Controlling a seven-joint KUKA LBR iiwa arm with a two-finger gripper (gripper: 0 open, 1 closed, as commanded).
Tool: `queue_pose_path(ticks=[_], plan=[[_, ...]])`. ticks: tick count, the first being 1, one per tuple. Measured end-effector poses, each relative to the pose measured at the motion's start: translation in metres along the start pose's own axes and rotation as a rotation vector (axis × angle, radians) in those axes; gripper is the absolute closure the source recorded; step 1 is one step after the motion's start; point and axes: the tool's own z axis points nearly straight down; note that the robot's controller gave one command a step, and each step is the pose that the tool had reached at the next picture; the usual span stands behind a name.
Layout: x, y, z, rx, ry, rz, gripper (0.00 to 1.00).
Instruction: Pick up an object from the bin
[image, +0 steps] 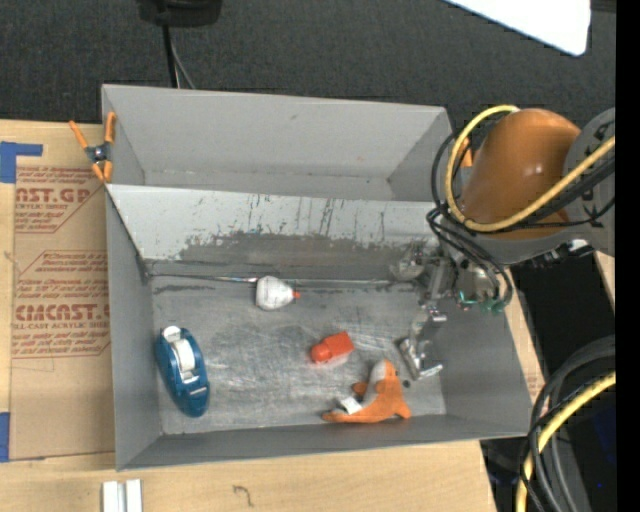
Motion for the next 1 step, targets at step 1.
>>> queue_pose_path(ticks=[1], plan=[[0.0484,-0.0452,0.1173,0.000,0.002,0.143,1.00]])
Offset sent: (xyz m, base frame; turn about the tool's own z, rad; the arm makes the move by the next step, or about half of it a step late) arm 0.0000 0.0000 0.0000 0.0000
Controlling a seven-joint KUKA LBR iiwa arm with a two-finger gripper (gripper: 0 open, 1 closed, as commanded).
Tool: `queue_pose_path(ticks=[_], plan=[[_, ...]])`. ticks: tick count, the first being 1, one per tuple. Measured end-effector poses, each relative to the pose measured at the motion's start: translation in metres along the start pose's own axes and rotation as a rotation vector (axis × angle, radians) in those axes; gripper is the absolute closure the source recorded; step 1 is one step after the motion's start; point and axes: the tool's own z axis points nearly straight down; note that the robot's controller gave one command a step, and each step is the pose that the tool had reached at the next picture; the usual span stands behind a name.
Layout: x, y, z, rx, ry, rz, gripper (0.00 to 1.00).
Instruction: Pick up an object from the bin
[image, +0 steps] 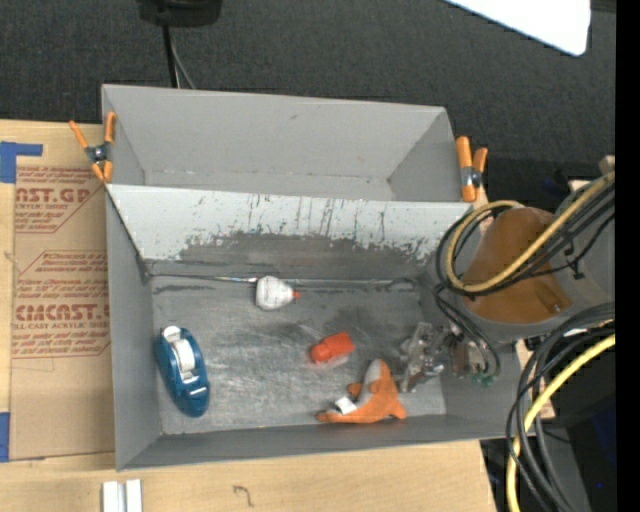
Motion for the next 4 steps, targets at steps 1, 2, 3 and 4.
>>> queue_pose_path(ticks=[1,2,3,4], plan=[[0.000,0.000,0.000,0.000,0.000,0.000,1.00],[-0.006,0.006,-0.044,-0.001,0.004,0.024,1.00],[-0.015,0.011,-0.163,-0.001,-0.002,0.026,0.00],[-0.015,0.011,-0.202,-0.001,-0.002,0.026,0.00]])
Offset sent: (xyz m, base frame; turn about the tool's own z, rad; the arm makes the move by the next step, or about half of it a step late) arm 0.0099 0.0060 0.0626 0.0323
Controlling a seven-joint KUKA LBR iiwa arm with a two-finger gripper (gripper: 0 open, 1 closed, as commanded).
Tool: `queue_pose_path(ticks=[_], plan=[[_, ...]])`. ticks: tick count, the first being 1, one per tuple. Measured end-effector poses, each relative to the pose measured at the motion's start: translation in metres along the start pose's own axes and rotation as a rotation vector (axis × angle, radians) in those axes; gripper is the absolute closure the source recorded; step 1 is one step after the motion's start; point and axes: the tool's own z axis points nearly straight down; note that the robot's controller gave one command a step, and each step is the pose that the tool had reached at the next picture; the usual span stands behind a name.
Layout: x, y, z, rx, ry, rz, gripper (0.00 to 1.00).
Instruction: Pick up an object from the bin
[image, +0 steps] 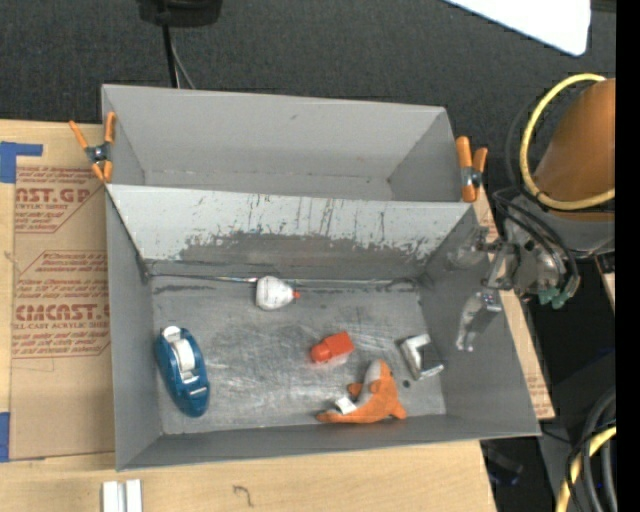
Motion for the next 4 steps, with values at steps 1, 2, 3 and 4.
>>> queue_pose_path(ticks=[1,2,3,4], plan=[[-0.005,-0.001,0.028,0.001,-0.011,-0.016,0.00],[0.009,-0.012,0.096,0.001,-0.002,-0.104,0.00],[0.008,-0.022,0.145,0.002,-0.006,-0.129,0.00],[0.021,-0.005,0.177,0.001,0.006,-0.266,0.00]])
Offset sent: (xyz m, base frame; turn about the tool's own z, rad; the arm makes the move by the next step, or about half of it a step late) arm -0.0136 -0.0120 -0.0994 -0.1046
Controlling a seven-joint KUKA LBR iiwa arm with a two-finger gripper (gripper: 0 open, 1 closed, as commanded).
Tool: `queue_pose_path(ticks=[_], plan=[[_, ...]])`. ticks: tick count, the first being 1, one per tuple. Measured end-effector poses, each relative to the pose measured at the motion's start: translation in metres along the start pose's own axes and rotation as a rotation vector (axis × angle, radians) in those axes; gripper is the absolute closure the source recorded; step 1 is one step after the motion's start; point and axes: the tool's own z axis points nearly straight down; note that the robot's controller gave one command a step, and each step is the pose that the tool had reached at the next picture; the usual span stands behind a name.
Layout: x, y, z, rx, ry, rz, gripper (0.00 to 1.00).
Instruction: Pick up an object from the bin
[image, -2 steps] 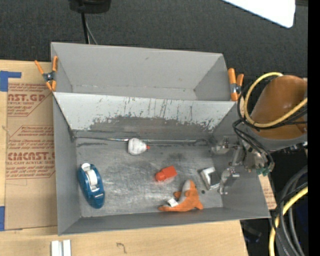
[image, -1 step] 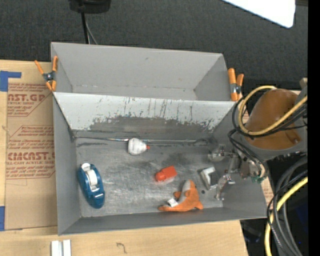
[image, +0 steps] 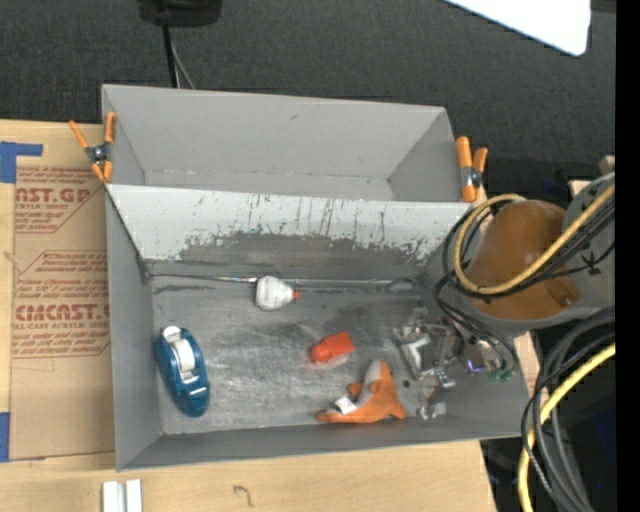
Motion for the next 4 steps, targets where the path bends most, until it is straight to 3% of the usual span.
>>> queue_pose_path(ticks=[1,2,3,4], plan=[[-0.035,0.027,-0.003,0.000,-0.003,-0.083,0.00],[-0.007,0.066,0.033,0.008,-0.008,-0.219,1.00],[-0.007,0.066,0.033,0.008,-0.008,-0.219,1.00],[-0.007,0.078,-0.129,0.002,-0.011,-0.281,1.00]])
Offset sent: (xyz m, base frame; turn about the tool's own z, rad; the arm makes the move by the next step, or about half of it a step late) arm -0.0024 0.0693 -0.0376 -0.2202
